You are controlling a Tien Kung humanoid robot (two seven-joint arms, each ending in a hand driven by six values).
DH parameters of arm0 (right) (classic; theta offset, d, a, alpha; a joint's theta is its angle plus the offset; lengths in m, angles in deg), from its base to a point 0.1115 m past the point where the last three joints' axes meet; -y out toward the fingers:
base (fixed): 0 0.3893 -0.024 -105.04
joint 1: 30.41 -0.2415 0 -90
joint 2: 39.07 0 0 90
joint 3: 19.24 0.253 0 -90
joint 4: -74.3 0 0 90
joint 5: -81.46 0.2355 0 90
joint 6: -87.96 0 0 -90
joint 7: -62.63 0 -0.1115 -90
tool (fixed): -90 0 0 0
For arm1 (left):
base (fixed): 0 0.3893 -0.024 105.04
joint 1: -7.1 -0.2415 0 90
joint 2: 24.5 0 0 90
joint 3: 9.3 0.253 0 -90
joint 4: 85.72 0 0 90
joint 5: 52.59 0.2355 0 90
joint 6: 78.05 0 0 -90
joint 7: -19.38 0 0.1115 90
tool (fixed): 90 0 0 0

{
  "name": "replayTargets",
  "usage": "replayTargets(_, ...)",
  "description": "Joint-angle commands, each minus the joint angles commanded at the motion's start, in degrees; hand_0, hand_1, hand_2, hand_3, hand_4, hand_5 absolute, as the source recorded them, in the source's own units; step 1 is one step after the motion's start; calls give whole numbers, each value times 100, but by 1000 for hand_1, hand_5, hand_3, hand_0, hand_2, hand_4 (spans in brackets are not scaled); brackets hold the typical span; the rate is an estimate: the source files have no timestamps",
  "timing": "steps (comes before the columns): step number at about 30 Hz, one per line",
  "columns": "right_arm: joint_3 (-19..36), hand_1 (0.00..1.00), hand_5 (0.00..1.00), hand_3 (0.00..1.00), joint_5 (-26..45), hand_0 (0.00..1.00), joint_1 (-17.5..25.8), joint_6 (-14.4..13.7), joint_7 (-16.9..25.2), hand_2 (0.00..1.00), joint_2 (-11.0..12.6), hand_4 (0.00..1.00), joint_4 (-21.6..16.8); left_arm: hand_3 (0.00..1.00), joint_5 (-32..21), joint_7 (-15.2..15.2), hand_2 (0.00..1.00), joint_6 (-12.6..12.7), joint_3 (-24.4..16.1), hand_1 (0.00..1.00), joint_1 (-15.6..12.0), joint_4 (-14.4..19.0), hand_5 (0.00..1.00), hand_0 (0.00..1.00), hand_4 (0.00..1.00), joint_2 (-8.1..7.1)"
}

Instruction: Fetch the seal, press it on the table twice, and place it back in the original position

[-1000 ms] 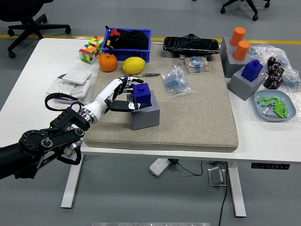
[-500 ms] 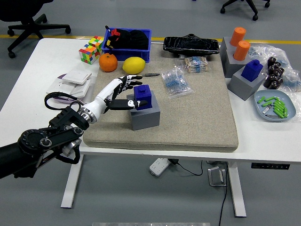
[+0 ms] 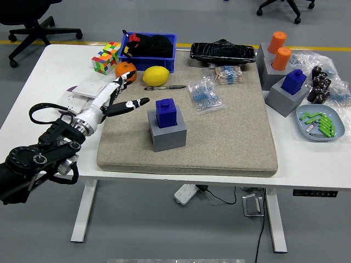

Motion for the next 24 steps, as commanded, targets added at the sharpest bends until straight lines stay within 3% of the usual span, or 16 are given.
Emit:
replayTargets(2,-2,680,516,614,-3,721,4,1,-3,647,3,717,6,998,-45,18,998,113,27,998,3,-186,478,998,998,-75)
replayTargets(3,1,680,516,614,-3,721,8,0,-3,647,7,717,6,928,-7,56,933,220,26,964,-2,-319,150,952,933,-115)
replayTargets(8,-7,680,516,614,-4,721,10,-5,0,647,16,717,3,928,-233,179,933,281,242,964,-7,-1027,150,952,933,-190)
replayTargets(9,-7,680,516,614,-6,721,9,-7,2,647,15,717,0,889,-321,203,880,275,291,896,-14,-1196,108,914,884,-208)
replayTargets(11,-5,680,516,614,-8,721,9,-9,5,647,11,717,-4,889,-449,216,880,267,306,896,-35,-1423,108,914,884,-250)
replayTargets(24,96,681,516,614,-52,721,50,-9,2,647,2,717,-3,873,-878,359,856,214,403,867,-126,-2133,104,886,862,-457)
